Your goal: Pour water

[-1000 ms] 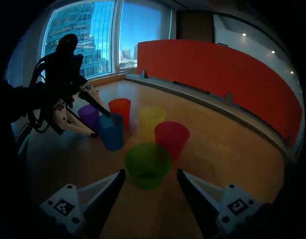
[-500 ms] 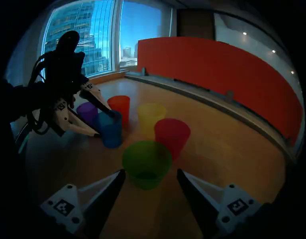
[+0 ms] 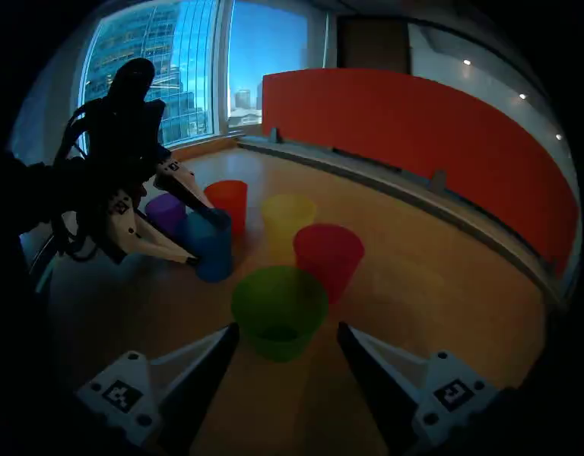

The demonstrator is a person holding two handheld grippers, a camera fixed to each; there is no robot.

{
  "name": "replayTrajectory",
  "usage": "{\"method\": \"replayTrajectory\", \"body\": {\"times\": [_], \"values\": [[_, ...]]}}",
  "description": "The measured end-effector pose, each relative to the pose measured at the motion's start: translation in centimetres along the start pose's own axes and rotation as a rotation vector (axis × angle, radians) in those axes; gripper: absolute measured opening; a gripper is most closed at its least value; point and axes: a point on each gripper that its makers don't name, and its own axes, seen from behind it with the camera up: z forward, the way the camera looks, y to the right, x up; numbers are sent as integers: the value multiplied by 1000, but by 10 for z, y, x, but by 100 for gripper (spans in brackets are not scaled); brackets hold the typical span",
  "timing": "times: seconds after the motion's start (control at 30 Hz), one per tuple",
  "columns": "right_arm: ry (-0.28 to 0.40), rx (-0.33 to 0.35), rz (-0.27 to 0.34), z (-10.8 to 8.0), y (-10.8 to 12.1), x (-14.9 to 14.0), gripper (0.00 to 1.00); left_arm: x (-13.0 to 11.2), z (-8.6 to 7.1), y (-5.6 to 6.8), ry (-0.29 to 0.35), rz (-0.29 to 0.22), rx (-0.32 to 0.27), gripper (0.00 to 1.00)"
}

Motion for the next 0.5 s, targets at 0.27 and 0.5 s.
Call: {"method": "replayTrajectory", "body": {"times": [0.27, 0.5], "values": [[0, 1, -1, 2, -1, 1, 100, 1, 1, 4, 8, -22, -9, 86], [0, 4, 3, 7, -1, 1, 100, 0, -1, 3, 10, -21, -10, 86]]}}
